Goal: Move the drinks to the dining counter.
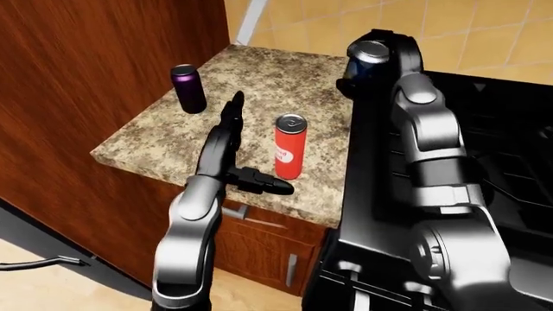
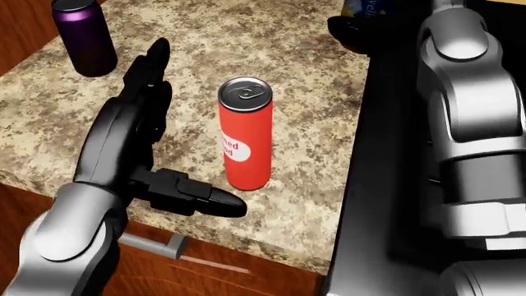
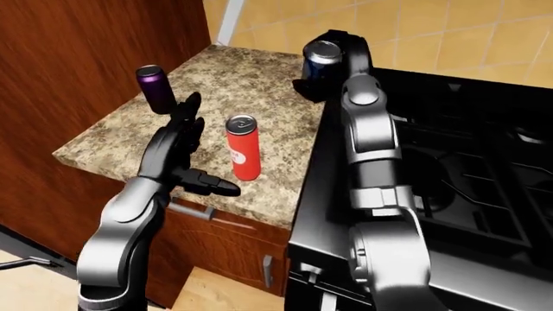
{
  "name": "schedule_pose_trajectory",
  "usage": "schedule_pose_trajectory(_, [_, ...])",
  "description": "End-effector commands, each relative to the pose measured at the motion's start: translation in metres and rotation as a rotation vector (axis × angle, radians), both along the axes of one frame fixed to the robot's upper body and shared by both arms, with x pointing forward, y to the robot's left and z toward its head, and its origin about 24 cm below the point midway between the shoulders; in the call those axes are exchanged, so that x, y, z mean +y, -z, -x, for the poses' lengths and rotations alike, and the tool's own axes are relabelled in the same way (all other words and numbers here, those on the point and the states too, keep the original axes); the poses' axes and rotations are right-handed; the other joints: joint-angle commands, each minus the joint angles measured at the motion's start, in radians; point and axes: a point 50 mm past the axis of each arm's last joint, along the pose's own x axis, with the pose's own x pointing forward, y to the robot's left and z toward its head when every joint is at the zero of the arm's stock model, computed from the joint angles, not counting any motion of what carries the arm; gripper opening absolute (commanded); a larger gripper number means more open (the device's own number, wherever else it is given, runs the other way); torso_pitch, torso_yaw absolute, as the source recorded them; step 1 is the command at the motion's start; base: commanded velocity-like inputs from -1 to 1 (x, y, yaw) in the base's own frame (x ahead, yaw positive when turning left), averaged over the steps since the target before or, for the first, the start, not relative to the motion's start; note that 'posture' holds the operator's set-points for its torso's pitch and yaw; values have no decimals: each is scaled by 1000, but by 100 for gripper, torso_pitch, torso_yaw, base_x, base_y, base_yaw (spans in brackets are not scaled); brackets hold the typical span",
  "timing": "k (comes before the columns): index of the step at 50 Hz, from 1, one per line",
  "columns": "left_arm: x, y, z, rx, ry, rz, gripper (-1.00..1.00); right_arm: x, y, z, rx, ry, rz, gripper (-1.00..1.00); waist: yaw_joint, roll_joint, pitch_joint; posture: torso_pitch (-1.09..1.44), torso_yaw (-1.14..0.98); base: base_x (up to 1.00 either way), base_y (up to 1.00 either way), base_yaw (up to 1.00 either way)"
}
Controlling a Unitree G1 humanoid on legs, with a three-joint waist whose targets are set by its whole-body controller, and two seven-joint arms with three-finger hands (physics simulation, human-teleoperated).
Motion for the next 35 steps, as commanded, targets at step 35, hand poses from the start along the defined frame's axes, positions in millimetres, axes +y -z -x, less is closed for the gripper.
schedule_pose_trajectory(35, [-44, -7, -14, -61, 134, -57, 39, 7, -34, 8, -156, -30, -2, -100, 4, -21, -34, 0, 0, 0, 0, 0])
